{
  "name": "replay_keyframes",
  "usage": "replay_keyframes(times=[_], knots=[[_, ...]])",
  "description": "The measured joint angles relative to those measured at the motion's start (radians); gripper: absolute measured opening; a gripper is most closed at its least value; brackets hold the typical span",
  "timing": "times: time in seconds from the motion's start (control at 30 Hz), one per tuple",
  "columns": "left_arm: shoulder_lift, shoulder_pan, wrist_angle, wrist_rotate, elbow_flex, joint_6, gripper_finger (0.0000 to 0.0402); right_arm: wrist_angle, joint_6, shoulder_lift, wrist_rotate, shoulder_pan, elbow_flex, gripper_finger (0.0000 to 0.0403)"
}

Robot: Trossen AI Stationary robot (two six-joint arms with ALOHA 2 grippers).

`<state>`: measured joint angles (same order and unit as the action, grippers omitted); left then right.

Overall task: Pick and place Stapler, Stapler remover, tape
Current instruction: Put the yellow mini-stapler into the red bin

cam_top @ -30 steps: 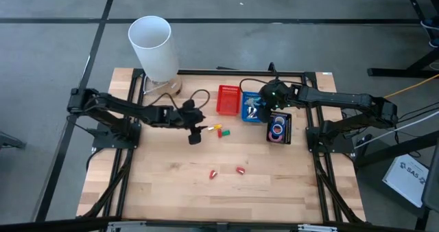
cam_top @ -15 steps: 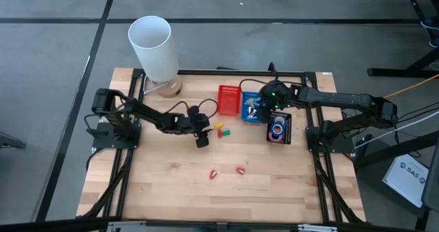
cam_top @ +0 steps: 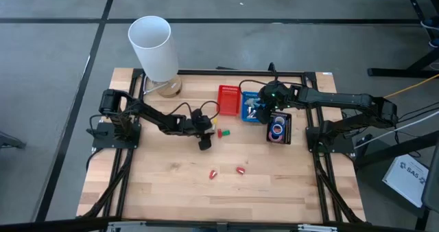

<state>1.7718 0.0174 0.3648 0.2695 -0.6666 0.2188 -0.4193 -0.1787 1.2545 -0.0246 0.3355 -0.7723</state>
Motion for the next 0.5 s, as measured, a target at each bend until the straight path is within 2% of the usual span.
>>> replay_keyframes(times=[0.3, 0.5], knots=[[0.001, 0.000, 0.052, 0.011, 0.000, 0.081, 0.0200, 0.011, 0.000, 0.000, 0.000, 0.000, 0.000, 0.0198], [0.012, 0.000, 0.009, 0.155, 0.000, 0.136, 0.0200, 0.015, 0.000, 0.000, 0.000, 0.000, 0.000, 0.0197]])
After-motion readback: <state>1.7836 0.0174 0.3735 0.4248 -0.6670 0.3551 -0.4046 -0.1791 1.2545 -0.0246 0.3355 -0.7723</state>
